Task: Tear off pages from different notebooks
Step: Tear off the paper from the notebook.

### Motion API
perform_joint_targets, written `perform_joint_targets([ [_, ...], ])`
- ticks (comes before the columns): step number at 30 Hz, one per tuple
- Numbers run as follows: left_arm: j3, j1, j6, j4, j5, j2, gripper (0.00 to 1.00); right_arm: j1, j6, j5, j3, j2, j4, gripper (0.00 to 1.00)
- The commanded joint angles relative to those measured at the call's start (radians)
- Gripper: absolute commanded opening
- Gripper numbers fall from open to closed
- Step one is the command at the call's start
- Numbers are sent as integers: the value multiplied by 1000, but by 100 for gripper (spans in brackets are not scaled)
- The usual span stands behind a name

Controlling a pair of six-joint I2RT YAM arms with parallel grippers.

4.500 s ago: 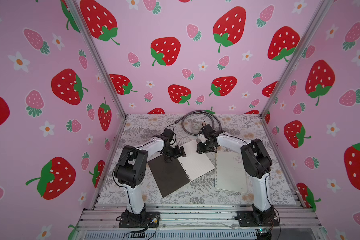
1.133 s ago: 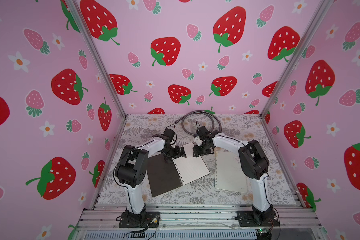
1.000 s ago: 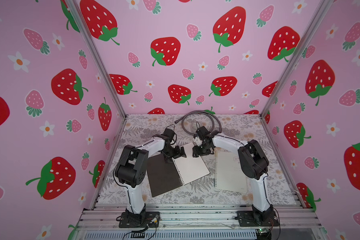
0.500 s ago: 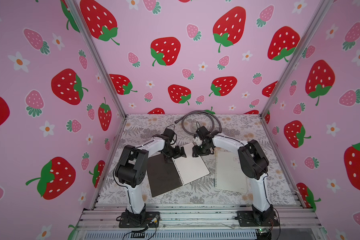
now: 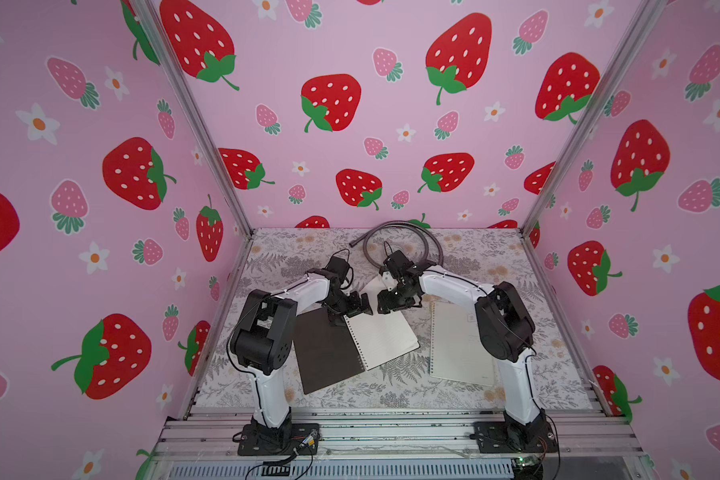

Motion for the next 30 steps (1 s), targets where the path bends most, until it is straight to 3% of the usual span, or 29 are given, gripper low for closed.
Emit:
perform_joint_targets([
  [1,12,-6,16,-9,14,42,100,17,-20,-9,36,-41,-30,57],
  [11,-17,8,9,27,32,8,99,69,-3,-31,69,-12,-35,53],
  [16,-105,72,-58,137,115,-44,99,85,-12,-19,66,-12,-31,19],
  [18,-139,96,-87,183,147,-63,99,88,-13,1,64,-12,-28,9],
  [22,-196,135,-142,273,213,-102,99,108,-37,98,70,-13,-40,7],
  [30,-298,230,-319,490,343,-225,99,173,-89,417,41,-19,-12,6],
])
